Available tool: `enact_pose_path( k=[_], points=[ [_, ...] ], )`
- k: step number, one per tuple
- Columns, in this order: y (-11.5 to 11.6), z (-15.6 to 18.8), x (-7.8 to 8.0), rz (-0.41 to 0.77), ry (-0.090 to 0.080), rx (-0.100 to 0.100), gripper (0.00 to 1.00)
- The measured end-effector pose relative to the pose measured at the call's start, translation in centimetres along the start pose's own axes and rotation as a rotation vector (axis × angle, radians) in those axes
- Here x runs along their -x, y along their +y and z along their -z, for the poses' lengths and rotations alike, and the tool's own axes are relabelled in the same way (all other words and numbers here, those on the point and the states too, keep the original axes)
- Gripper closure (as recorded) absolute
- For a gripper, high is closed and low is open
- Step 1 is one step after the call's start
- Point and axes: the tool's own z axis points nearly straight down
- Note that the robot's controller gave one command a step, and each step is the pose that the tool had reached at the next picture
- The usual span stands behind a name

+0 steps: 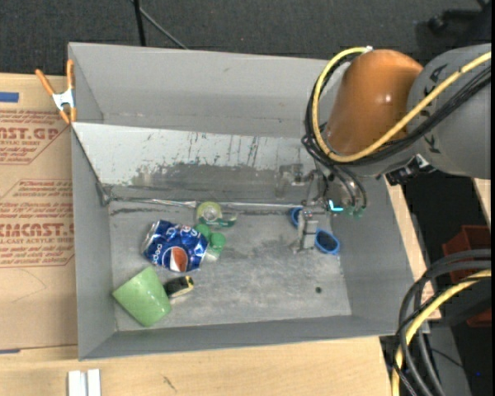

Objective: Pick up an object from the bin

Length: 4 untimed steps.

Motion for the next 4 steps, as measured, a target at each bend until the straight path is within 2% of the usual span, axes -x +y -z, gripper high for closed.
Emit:
enact_pose_path(
  k=[1,2,3,4],
  points=[
    [4.8,-12.3,1.8,-0.248,-0.001,0.001,0.00],
    [1.5,-12.0,1.9,-0.337,-0.006,0.000,0.00],
    [1.4,-12.0,1.5,-0.528,-0.005,0.001,0.00],
    [1.4,-12.1,1.5,-0.527,-0.005,0.001,0.00]
  ],
)
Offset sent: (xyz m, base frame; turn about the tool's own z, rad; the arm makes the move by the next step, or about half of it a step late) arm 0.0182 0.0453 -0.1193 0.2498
